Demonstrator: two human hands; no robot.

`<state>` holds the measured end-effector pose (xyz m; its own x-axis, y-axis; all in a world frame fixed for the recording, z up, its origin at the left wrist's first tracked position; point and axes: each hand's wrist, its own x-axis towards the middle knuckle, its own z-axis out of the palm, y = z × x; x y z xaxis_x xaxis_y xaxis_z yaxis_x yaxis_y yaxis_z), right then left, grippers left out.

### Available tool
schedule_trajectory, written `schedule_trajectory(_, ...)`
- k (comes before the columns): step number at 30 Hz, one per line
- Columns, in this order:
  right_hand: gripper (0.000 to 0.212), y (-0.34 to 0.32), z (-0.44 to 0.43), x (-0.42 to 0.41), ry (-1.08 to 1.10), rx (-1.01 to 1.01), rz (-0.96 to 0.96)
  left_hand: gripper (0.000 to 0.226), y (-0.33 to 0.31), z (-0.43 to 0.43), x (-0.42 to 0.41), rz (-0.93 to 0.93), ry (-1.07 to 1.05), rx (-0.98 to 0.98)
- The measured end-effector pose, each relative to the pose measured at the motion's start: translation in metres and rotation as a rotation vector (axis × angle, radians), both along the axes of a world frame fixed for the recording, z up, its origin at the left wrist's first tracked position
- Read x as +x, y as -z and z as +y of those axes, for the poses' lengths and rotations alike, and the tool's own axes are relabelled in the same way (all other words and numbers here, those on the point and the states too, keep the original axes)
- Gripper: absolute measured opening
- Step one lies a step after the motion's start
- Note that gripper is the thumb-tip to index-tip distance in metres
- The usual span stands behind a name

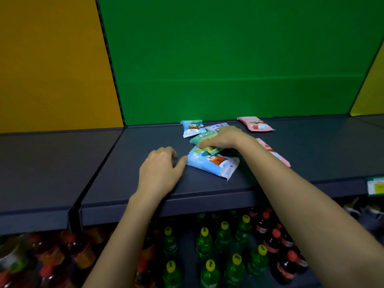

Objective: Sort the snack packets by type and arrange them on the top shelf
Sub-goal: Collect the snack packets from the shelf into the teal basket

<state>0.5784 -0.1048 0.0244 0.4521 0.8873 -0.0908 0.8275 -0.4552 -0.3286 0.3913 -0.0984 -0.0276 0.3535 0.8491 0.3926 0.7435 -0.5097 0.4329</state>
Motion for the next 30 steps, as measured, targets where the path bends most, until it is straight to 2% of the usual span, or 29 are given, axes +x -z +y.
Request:
schedule_trajectory(5,0.054,0.002,0.004,0.021,0.033,0.204,0.092,0.031,0.0,-0.024,0.0,-0.055,-0.085,-0.022)
schedule_trajectory(7,0.048,-0.005,-0.009,0.032,0.038,0.312,0.148,0.033,0.0,-0.035,0.007,-0.005,-0.058,-0.025)
schedule_trajectory(11,0.037,-0.01,-0.048,0.055,0.037,0.471,0.236,0.057,-0.005,-0.044,0.029,0.175,-0.083,-0.058)
schedule_trajectory(16,0.036,0.005,-0.077,0.077,0.096,0.542,0.277,0.089,-0.016,-0.025,0.071,0.296,-0.125,-0.213)
schedule_trajectory(19,0.052,0.012,-0.084,0.09,0.139,0.564,0.288,0.088,-0.022,-0.008,0.092,0.338,-0.111,-0.276)
schedule_trajectory(22,0.059,0.018,-0.091,0.1,0.17,0.578,0.298,0.057,-0.025,0.001,0.101,0.239,-0.052,-0.373)
schedule_trajectory(25,0.056,0.021,-0.1,0.104,0.162,0.611,0.34,0.054,-0.027,0.002,0.094,0.085,-0.047,-0.34)
schedule_trajectory(27,0.055,0.022,-0.104,0.105,0.151,0.634,0.368,0.059,-0.028,0.003,0.082,-0.134,-0.043,-0.351)
schedule_trajectory(30,0.054,0.019,-0.111,0.101,0.096,0.683,0.39,0.044,-0.032,-0.007,0.048,-0.52,0.019,-0.426)
